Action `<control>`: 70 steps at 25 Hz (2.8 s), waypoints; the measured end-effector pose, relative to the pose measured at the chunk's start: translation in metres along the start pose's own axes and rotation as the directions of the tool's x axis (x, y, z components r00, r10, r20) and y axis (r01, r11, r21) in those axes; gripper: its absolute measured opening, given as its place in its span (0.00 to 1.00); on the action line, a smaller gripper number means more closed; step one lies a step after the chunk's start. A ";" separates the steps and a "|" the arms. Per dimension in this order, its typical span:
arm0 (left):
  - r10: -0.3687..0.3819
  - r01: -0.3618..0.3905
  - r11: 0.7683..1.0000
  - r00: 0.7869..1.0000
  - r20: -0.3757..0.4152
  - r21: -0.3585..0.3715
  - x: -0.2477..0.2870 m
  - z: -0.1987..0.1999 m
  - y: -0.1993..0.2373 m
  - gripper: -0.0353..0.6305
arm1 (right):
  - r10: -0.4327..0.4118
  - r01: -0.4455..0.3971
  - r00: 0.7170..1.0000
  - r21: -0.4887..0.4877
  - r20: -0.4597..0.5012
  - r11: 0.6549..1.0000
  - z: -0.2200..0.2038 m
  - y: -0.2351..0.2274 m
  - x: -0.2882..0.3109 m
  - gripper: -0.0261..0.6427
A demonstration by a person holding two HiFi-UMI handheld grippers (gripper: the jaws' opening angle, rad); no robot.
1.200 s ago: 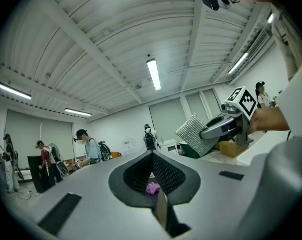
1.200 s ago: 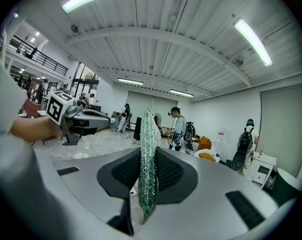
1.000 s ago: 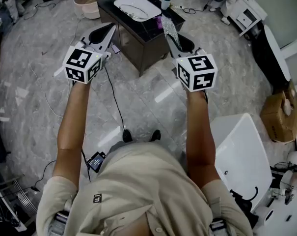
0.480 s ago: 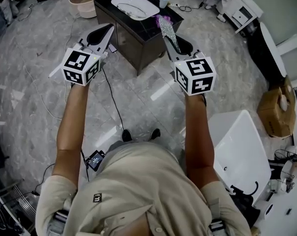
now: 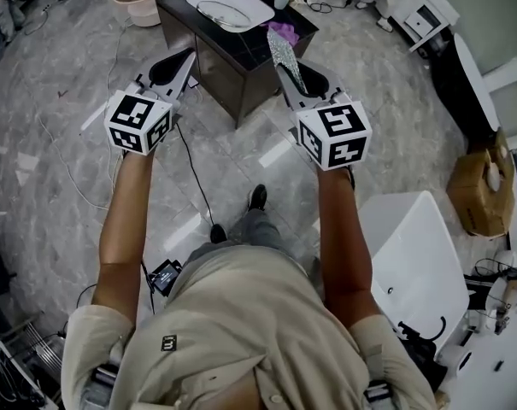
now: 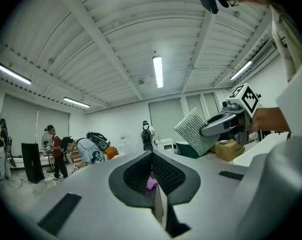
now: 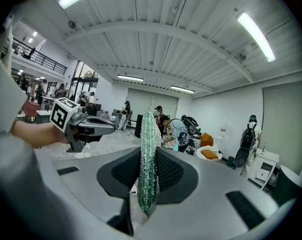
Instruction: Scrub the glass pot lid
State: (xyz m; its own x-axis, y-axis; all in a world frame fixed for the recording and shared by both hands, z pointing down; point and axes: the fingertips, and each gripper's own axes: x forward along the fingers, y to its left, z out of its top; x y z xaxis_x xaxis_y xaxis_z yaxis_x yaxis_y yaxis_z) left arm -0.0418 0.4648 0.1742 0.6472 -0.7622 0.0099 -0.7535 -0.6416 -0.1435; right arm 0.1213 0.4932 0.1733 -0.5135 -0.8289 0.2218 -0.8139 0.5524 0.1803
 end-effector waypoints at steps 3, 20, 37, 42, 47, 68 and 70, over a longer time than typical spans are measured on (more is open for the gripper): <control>0.024 -0.023 1.000 0.999 -0.033 0.010 0.016 -0.009 0.013 0.08 | 0.021 -0.022 1.000 0.036 0.014 0.999 -0.006 -0.019 0.024 0.15; 0.169 -0.169 0.986 0.978 -0.121 0.007 0.117 -0.028 0.070 0.08 | 0.199 -0.199 0.980 0.040 0.014 0.979 -0.013 -0.112 0.153 0.15; 0.203 -0.203 0.979 0.959 -0.196 0.023 0.221 -0.047 0.082 0.08 | 0.251 -0.253 0.968 0.094 0.029 0.963 -0.037 -0.211 0.211 0.15; 0.168 -0.167 0.986 0.963 -0.212 0.024 0.252 -0.055 0.082 0.08 | 0.235 -0.235 0.972 0.121 0.021 0.964 -0.049 -0.235 0.222 0.15; 0.134 -0.137 0.991 0.971 -0.198 -0.001 0.286 -0.064 0.102 0.08 | 0.199 -0.198 0.980 0.116 -0.003 0.973 -0.056 -0.255 0.234 0.15; -0.140 0.122 0.984 0.979 -0.147 -0.127 0.416 -0.128 0.256 0.08 | -0.058 0.080 0.985 0.135 -0.160 0.988 -0.058 -0.304 0.373 0.15; -0.153 0.134 0.982 0.978 -0.142 -0.135 0.422 -0.132 0.270 0.08 | -0.071 0.094 0.982 0.125 -0.174 0.988 -0.055 -0.304 0.384 0.15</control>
State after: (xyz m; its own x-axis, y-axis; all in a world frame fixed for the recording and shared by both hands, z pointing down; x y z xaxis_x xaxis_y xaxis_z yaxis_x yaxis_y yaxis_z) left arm 0.0125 -0.0410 0.2706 0.7319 -0.6593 0.1722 -0.6685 -0.7437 -0.0060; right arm 0.1868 0.0116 0.2562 -0.3989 -0.8383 0.3718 -0.8861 0.4567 0.0790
